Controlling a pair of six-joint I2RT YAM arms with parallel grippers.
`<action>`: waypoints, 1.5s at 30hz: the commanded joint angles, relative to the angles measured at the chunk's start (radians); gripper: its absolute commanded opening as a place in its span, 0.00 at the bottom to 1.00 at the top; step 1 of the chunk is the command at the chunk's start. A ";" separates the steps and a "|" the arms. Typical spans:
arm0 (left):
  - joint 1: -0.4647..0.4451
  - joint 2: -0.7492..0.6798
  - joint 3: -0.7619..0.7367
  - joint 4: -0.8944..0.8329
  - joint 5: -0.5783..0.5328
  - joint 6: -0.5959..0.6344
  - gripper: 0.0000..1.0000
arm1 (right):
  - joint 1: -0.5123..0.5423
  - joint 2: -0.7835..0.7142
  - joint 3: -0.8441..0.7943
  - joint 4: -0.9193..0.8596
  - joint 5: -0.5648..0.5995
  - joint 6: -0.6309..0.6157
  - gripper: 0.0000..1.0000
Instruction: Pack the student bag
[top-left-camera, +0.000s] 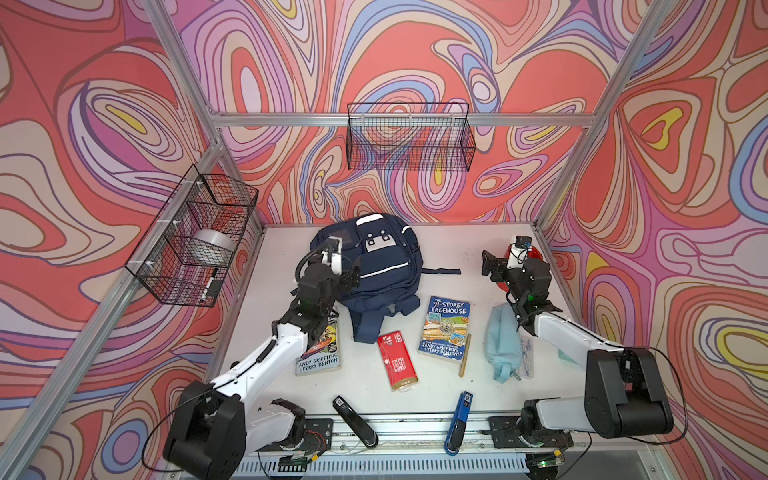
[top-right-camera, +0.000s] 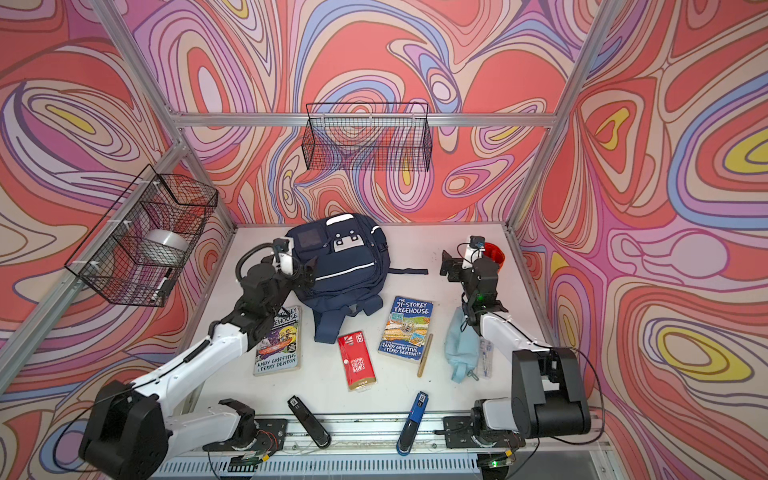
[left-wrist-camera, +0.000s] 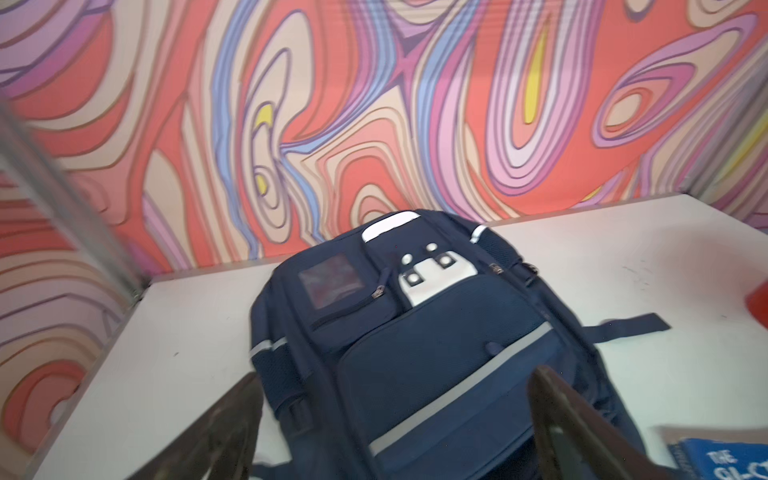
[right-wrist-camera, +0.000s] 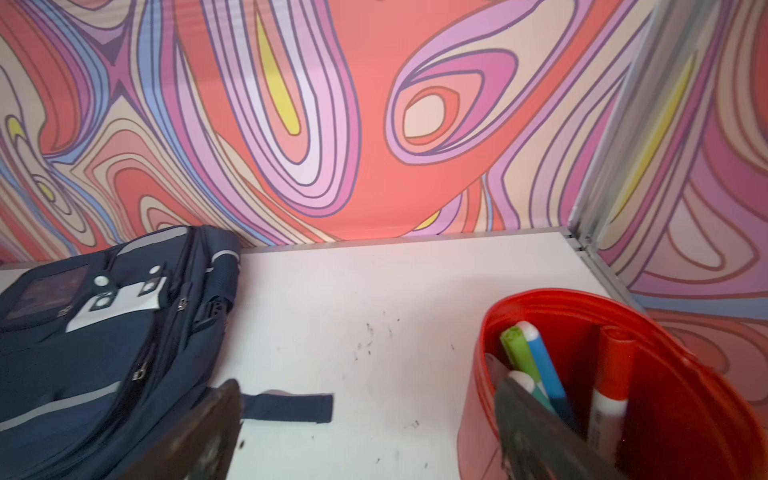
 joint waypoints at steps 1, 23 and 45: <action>-0.101 0.177 0.150 -0.264 0.053 0.056 0.93 | 0.013 0.000 0.063 -0.210 -0.094 0.044 0.96; -0.321 0.970 1.016 -0.877 -0.178 0.091 0.76 | 0.014 0.106 0.182 -0.294 -0.264 0.168 0.95; -0.253 0.753 0.946 -0.894 0.018 0.125 0.00 | 0.016 0.163 0.187 -0.251 -0.391 0.109 0.90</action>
